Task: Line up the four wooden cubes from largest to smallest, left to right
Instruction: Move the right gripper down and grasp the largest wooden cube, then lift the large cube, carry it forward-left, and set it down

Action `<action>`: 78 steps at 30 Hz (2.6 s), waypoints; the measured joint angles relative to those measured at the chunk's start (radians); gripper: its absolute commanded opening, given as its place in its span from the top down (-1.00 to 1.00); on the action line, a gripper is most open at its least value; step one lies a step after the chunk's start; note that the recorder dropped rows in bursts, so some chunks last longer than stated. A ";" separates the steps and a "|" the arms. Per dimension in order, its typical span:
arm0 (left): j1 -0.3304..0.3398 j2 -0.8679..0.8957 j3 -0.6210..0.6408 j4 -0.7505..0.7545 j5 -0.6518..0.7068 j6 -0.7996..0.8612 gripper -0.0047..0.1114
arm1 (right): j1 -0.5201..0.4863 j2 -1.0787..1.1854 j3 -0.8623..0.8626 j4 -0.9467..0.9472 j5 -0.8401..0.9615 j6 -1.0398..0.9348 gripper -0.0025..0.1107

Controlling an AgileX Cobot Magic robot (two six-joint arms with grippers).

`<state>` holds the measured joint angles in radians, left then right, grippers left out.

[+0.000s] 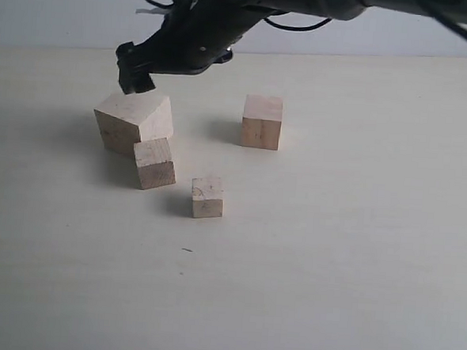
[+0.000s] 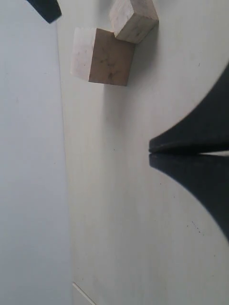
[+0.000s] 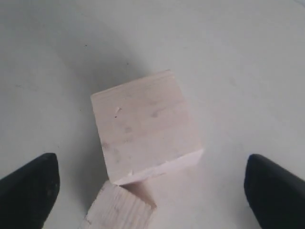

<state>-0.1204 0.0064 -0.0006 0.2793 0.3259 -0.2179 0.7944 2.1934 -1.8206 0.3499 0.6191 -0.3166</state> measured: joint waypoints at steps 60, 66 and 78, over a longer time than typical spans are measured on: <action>0.000 0.000 0.000 0.000 0.000 0.000 0.92 | 0.192 0.034 0.211 0.286 0.056 -0.772 0.95; 0.000 0.000 0.000 0.000 0.000 0.000 0.92 | 0.192 0.048 0.211 0.291 0.041 -0.772 0.30; 0.000 0.000 0.000 0.000 0.000 0.000 0.92 | 0.193 0.048 0.211 0.291 0.093 -0.752 -0.87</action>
<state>-0.1204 0.0064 -0.0006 0.2793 0.3259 -0.2174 0.9876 2.2417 -1.6095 0.6413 0.7121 -1.0689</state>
